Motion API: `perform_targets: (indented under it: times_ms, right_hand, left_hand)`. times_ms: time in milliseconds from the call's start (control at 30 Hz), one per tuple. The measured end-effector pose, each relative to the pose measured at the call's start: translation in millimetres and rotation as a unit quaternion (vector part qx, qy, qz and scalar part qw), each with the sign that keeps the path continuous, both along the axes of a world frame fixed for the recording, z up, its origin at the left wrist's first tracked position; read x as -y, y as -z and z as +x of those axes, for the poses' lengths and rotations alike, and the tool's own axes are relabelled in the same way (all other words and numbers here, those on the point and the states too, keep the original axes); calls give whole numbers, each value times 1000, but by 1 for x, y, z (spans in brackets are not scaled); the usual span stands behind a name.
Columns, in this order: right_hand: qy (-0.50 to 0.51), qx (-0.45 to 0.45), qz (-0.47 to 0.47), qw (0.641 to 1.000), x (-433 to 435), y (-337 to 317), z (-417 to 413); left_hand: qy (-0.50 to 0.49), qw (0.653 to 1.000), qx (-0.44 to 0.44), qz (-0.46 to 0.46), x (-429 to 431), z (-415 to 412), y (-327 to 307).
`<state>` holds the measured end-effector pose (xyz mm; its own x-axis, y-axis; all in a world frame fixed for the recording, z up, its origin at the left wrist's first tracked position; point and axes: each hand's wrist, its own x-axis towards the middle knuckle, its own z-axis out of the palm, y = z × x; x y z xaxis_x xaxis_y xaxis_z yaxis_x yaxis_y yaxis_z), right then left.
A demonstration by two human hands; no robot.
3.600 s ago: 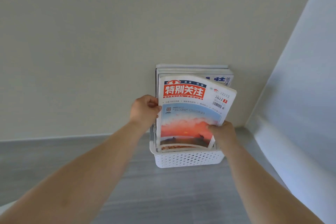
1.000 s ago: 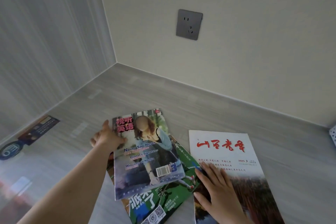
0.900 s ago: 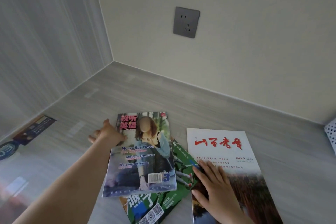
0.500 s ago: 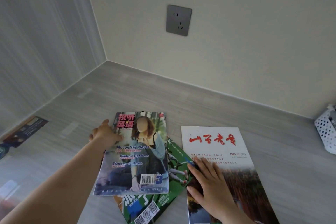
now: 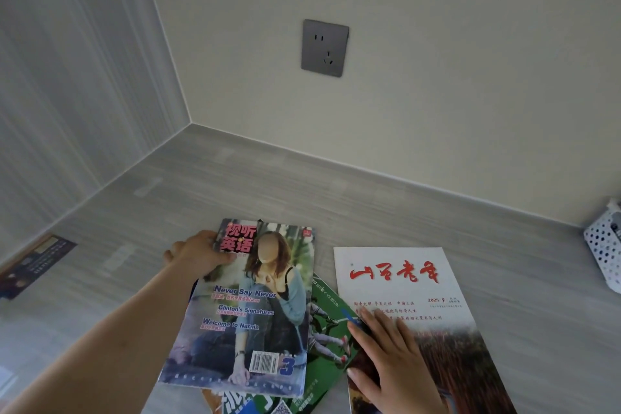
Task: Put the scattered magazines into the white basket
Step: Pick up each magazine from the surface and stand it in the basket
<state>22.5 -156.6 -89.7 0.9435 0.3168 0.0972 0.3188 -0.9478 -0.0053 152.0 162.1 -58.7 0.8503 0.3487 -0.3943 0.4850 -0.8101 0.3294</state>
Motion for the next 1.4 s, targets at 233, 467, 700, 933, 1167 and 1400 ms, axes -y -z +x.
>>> perform_targets:
  times_ms: [233,467,700,933,1167,1400]
  right_hand:
    - [3,-2,-6,1000,0,2,-1]
    - [13,-7,-9,1000,0,3,-1]
    - [-5,-85,-22,996,-2,-12,-3]
    - [62,-305,363,879,22,-41,15]
    - [134,-299,610,722,91,-107,24]
    - [134,-217,606,754,189,-158,14]
  left_hand:
    - [-20,998,57,-4,24,7,-6]
    - [1,996,87,0,27,0,-12]
    - [19,963,229,-143,41,-14,-44]
    - [-5,898,356,-259,82,-38,-111]
    - [-14,822,405,-399,162,-53,-157]
    - [12,775,363,-517,283,-51,-172]
